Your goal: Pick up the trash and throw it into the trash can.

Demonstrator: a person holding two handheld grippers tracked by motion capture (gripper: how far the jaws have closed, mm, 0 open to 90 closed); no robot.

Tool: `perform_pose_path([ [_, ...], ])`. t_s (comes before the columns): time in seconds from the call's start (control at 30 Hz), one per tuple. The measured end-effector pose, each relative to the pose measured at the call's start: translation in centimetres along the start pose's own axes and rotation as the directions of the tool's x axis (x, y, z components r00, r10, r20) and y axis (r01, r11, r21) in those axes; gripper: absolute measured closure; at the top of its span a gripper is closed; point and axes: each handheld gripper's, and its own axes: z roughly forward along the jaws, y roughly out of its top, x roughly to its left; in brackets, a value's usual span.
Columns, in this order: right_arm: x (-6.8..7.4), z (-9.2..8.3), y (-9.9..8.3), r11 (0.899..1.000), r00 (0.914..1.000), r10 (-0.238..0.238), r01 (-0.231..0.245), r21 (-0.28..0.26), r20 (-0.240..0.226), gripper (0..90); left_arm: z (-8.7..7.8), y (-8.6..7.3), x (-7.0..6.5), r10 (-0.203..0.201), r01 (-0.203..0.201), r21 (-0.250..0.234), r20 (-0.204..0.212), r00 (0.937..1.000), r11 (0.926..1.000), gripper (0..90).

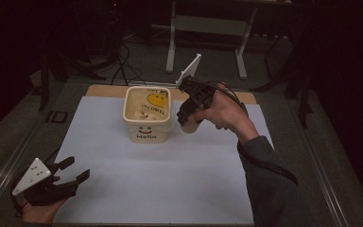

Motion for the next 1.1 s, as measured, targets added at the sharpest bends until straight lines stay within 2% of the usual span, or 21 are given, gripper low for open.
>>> perform_pose_path([
  [0.3, -0.8, -0.9, 0.9, 0.999, 0.9994, 0.032, -0.032, -0.012, 0.016, 20.8, 0.0, 0.0, 0.0, -0.001, 0.001, 0.001, 0.0, 1.0, 1.0, 28.4],
  [0.73, -1.7, -0.8, 2.6, 0.997, 0.9964, 0.08, -0.08, 0.004, 0.028, 20.8, 0.0, 0.0, 0.1, -0.001, 0.001, 0.003, 0.003, 1.0, 1.0, 28.5],
  [1.1, -2.6, -0.6, 3.4, 0.992, 0.9916, 0.122, -0.123, 0.002, 0.043, 20.8, 0.0, -0.1, 0.1, -0.004, 0.004, 0.004, 0.002, 1.0, 1.0, 28.4],
])
